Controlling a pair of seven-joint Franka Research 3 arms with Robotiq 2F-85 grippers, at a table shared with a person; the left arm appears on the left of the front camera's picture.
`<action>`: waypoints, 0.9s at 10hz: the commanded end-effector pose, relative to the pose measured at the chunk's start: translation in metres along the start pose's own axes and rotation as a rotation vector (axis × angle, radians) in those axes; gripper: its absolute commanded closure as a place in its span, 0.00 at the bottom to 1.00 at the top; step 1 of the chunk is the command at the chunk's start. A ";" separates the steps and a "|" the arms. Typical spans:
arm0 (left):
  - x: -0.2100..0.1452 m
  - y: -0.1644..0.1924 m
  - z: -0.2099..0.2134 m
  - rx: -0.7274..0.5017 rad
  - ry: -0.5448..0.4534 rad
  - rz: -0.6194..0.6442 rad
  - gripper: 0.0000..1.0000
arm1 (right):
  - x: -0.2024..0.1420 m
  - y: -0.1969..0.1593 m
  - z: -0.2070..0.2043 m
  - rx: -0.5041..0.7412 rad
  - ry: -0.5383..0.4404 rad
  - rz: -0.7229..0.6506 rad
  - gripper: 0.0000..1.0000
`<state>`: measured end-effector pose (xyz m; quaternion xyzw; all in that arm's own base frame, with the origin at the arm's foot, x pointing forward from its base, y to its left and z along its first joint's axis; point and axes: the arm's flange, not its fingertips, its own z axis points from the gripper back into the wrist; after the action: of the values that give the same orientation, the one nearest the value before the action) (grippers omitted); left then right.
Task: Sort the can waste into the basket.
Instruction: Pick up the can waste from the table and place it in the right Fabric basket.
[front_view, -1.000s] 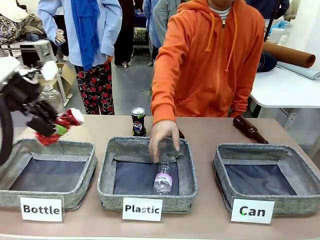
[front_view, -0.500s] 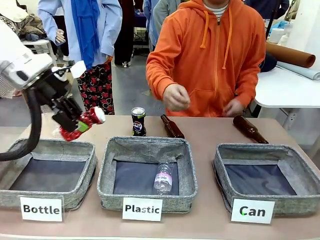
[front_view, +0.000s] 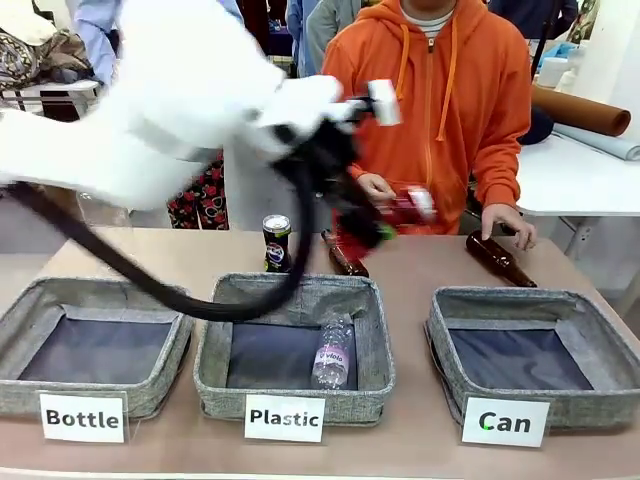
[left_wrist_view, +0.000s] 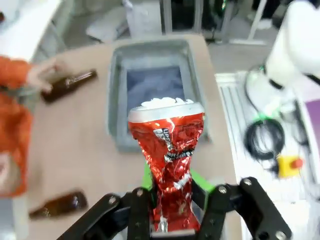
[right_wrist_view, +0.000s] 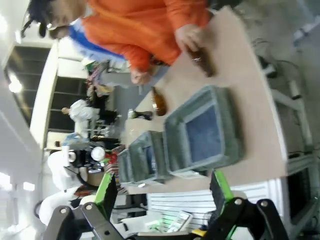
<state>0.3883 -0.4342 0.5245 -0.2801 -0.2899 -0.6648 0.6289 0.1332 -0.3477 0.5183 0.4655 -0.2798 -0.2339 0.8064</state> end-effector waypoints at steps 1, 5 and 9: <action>0.032 0.025 -0.056 -0.012 -0.042 0.023 0.76 | -0.011 -0.035 -0.006 -0.080 0.033 0.044 0.00; 0.046 -0.008 -0.186 -0.153 0.076 0.139 0.76 | -0.009 -0.034 -0.001 -0.064 0.015 0.008 0.00; 0.044 -0.018 -0.202 -0.113 0.118 0.101 0.76 | -0.009 -0.034 -0.001 -0.064 0.015 0.008 0.00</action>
<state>0.3658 -0.6072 0.4124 -0.2948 -0.1960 -0.6631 0.6596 0.1275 -0.3559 0.4782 0.4360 -0.2717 -0.2270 0.8274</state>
